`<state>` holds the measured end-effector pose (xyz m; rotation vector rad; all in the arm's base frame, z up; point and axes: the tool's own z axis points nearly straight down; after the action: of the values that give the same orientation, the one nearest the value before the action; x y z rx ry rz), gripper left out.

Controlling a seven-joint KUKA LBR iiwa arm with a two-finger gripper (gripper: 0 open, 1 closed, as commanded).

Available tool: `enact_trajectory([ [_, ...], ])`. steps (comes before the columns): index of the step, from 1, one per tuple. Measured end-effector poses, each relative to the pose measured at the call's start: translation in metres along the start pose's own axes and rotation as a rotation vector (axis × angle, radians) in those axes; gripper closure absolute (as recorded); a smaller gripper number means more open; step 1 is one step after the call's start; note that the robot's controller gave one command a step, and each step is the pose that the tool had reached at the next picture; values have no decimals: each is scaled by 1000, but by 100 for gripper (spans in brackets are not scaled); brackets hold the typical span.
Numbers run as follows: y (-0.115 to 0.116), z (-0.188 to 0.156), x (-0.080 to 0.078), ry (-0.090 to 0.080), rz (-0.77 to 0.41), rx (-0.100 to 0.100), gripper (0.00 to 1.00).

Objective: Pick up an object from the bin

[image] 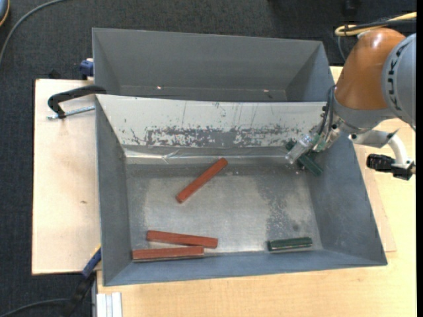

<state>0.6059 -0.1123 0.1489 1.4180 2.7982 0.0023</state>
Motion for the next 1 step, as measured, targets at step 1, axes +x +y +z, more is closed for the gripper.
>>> enact_trajectory([
  [1, 1, -20, 0, 0, -2, 0, 100],
])
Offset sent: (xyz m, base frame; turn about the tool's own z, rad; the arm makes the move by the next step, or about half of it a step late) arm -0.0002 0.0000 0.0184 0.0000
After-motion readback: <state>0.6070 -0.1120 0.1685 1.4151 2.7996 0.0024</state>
